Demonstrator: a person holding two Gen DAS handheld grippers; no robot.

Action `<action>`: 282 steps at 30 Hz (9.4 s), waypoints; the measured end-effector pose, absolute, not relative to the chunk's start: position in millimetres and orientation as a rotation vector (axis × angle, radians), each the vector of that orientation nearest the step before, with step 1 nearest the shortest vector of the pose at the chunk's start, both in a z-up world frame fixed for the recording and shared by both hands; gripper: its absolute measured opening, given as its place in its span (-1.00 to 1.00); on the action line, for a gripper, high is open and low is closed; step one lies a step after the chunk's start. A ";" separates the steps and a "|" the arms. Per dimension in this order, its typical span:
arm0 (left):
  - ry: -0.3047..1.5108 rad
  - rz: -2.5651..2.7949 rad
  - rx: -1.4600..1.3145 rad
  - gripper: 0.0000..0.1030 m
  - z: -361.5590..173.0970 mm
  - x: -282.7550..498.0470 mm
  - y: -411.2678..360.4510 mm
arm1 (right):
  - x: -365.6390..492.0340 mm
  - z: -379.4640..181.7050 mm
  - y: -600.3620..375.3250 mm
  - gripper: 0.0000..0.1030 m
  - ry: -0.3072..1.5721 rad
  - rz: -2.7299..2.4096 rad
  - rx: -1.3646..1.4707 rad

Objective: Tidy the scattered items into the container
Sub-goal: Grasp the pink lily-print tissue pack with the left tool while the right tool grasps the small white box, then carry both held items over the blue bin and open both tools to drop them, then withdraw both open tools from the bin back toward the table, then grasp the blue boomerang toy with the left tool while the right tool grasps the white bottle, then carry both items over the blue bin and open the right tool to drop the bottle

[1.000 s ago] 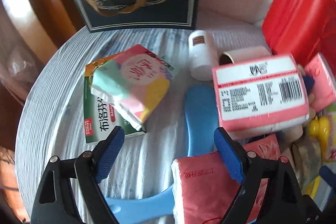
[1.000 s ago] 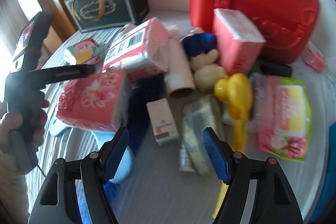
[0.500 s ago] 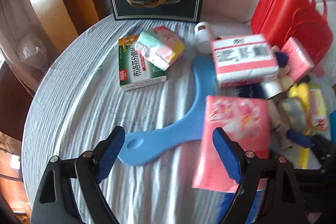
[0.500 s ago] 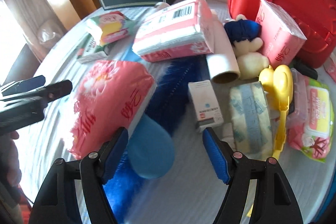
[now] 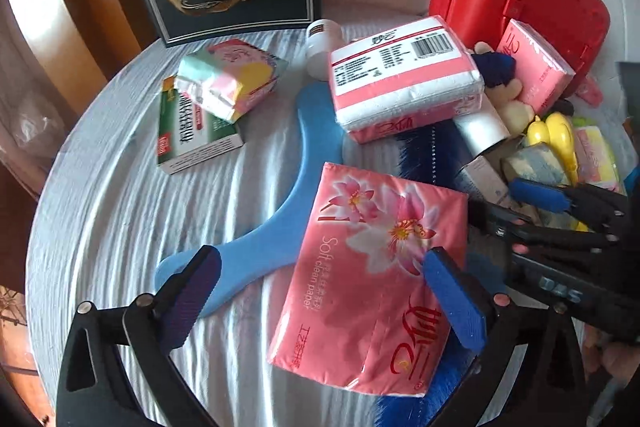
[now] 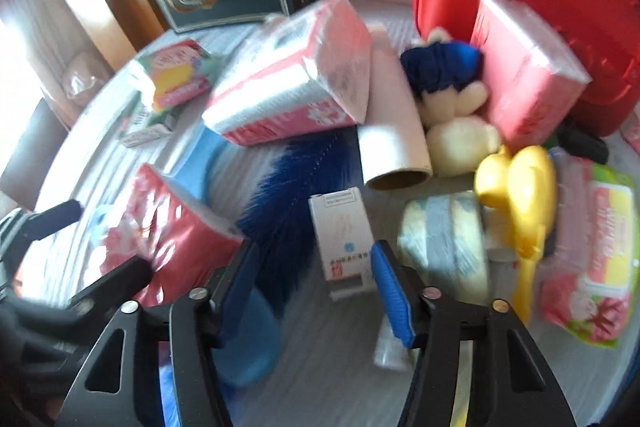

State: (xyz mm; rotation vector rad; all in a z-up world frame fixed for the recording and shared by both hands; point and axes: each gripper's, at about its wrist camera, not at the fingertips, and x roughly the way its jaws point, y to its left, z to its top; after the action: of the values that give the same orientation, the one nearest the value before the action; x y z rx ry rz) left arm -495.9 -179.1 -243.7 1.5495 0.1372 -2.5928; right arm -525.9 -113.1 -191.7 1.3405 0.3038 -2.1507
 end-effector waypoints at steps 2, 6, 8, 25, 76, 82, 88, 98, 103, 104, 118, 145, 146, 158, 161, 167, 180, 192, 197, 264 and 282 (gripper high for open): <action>0.174 -2.599 1.587 1.00 -242.3 -503.3 -180.0 | -531.6 -194.8 -116.3 -0.07 0.309 -2.160 1.338; 0.176 -2.632 1.642 1.00 -230.4 -498.4 -173.0 | -531.9 -199.6 -118.3 -0.07 0.357 -2.164 1.332; 0.026 -2.597 1.684 1.00 -237.6 -493.3 -161.9 | -527.8 -206.3 -118.6 -0.23 0.382 -2.132 1.360; 0.087 -2.552 1.583 0.60 -236.8 -474.4 -167.1 | -497.5 -179.7 -96.5 -0.41 0.342 -2.215 1.290; -0.157 -3.459 0.931 0.61 33.6 -182.0 293.7 | -166.6 87.2 430.4 -0.41 -0.024 -3.066 0.723; -0.265 -3.397 1.149 0.61 15.5 -191.8 411.1 | -191.4 73.9 537.0 -0.41 -0.045 -3.051 0.819; -0.472 -3.240 1.214 0.64 -1.5 -199.5 466.1 | -213.8 47.8 580.9 -0.40 -0.005 -2.986 0.954; -0.461 -3.128 1.339 0.70 -17.9 -201.9 481.9 | -216.9 19.5 615.6 -0.39 -0.024 -2.920 1.072; -0.454 -3.141 1.318 0.70 -15.7 -193.2 481.9 | -213.1 22.4 622.0 -0.09 -0.033 -2.922 1.058; -0.454 -3.147 1.306 0.70 -13.7 -190.6 481.1 | -214.0 23.8 622.8 0.16 -0.033 -2.925 1.057; -0.329 -3.218 1.067 0.71 25.1 -157.0 412.7 | -185.4 59.0 591.2 0.99 -0.016 -2.951 0.882; 0.060 -2.950 1.047 0.71 -11.8 -89.6 4.8 | -100.5 91.5 237.1 0.99 0.136 -2.761 0.763; 0.058 -2.934 1.048 0.71 -15.3 -89.5 -2.8 | -101.4 89.1 228.8 0.99 0.146 -2.750 0.774; 0.087 -2.795 1.073 0.71 -38.0 -141.8 -40.5 | -172.3 55.0 182.9 1.00 0.163 -2.624 0.827; 0.050 -2.756 1.064 0.71 -37.9 -167.5 -41.7 | -199.8 47.3 179.5 1.00 0.137 -2.586 0.825; 0.084 -2.674 1.114 0.71 -52.6 -206.6 -59.9 | -261.0 21.8 162.4 1.00 0.140 -2.509 0.905; 0.067 -2.624 1.181 0.71 -82.1 -283.5 -139.9 | -326.5 -10.8 88.6 1.00 0.161 -2.464 1.034; 0.034 -2.664 1.386 0.71 -150.7 -375.5 -227.9 | -382.9 -51.1 -5.6 1.00 0.101 -2.508 1.198; 0.043 -2.655 1.499 0.71 -192.3 -424.6 -238.0 | -414.2 -85.7 -17.1 0.99 0.098 -2.497 1.309; -0.007 -2.886 1.142 -0.85 -87.8 -340.9 -109.5 | -356.0 -38.0 18.7 -0.47 0.153 -2.482 1.012; -0.101 -3.129 0.910 -0.84 -0.3 -256.9 25.1 | -259.0 78.7 157.1 -0.47 0.084 -2.742 0.695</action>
State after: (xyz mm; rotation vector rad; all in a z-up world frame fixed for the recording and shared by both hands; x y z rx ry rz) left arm -256.9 25.1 -0.3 0.9104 -0.1006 -3.1286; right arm -259.0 157.1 78.7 0.6954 0.0842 -2.7420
